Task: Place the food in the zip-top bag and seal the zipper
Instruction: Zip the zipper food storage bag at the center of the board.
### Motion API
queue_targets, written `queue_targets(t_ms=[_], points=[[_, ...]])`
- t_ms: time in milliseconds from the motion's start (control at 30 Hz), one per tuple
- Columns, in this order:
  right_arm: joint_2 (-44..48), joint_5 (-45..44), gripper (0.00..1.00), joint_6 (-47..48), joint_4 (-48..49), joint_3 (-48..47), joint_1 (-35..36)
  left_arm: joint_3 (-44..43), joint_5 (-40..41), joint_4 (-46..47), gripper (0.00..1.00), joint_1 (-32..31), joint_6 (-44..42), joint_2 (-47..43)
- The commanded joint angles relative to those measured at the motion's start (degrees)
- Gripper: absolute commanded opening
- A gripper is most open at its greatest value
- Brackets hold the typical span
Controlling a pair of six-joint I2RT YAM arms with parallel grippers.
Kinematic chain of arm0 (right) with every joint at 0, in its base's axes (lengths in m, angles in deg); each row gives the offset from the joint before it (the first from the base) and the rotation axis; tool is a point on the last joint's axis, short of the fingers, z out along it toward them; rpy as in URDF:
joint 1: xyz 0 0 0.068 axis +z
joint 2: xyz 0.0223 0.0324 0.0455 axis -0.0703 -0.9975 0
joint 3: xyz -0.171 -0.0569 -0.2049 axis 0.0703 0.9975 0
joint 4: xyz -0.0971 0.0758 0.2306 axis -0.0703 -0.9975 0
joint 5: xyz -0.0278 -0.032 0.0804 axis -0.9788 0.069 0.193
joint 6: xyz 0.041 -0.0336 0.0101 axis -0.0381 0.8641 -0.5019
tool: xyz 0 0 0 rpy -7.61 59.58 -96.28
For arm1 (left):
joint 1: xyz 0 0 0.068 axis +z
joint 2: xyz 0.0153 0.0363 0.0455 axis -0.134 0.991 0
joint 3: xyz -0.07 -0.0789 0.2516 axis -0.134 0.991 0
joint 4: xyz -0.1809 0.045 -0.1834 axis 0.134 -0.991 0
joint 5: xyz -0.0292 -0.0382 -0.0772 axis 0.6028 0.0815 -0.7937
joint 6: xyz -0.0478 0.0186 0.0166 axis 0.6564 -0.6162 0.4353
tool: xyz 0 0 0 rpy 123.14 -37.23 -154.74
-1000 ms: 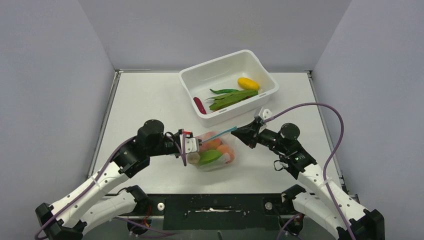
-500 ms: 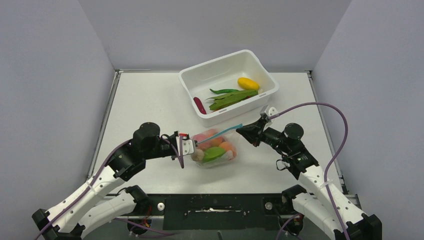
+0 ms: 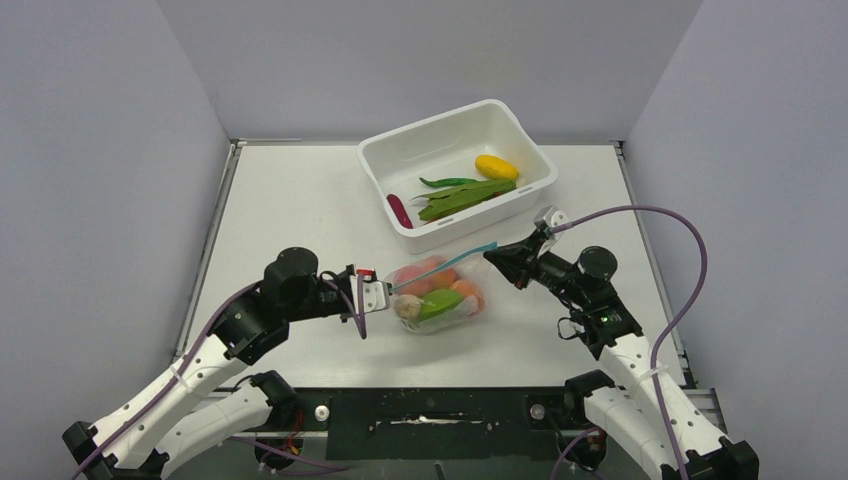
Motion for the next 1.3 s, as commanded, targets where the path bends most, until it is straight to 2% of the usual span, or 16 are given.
queue_targets(t_ms=[0,200,733,1267], points=[[2.4,-7.1,0.00,-0.2,1.2,-0.2,-3.8,-0.1,-0.3,-4.6,0.00,0.7,0.3,-3.1],[3.2,-6.9,0.00,-1.4,0.6,0.0,-5.7,-0.4,-1.3,-5.7,0.00,0.7,1.2,-5.1],[8.9,-14.6,0.00,-3.6,-2.1,2.7,-8.5,1.3,0.1,-6.6,0.00,0.7,0.8,-7.5],[12.2,-15.2,0.00,-6.0,-3.1,4.6,-10.8,1.5,1.0,-8.5,0.00,0.7,1.1,-9.7]])
